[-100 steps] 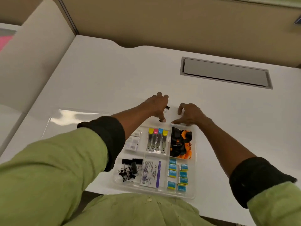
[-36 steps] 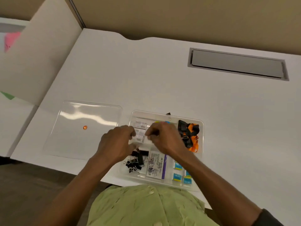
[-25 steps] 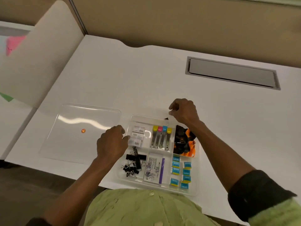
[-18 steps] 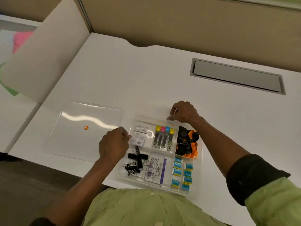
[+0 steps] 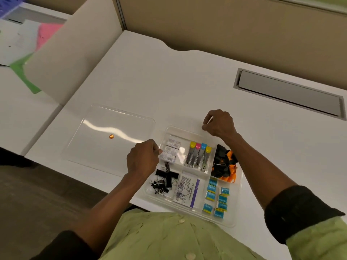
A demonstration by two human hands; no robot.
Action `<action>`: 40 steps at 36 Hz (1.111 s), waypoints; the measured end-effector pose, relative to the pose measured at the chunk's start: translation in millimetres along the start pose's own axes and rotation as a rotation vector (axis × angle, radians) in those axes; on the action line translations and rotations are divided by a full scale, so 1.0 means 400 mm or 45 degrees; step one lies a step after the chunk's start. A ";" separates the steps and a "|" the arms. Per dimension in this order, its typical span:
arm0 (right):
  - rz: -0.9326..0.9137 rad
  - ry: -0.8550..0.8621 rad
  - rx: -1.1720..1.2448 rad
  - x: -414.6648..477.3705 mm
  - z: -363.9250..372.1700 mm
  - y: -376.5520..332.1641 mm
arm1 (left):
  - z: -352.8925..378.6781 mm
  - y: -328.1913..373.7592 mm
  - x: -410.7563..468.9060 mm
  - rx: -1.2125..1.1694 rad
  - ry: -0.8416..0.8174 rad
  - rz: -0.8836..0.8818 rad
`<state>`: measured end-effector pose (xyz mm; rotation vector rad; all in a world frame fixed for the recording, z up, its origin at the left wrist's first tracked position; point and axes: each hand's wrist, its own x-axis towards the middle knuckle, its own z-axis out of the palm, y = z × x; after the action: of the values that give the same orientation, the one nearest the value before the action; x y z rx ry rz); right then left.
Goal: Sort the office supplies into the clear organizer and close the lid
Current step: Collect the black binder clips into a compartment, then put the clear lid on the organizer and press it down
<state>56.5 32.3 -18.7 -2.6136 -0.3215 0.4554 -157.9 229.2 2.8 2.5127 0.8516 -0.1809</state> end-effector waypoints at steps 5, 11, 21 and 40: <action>-0.216 0.087 0.194 -0.141 -0.042 -0.107 | 0.007 -0.005 0.003 -0.029 0.010 0.002; -0.397 -0.107 0.207 -0.338 0.007 -0.197 | 0.017 -0.018 0.007 -0.047 0.035 0.013; -0.423 -0.286 0.088 -0.494 0.209 -0.168 | 0.015 -0.026 0.019 -0.114 0.020 0.013; -0.068 0.165 0.006 -0.610 0.276 -0.111 | -0.031 -0.094 0.087 -0.620 -0.368 -0.091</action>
<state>-214.9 42.2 -26.1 -2.6076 -0.3455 0.2669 -153.2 280.0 -10.5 1.9484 0.7591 -0.3107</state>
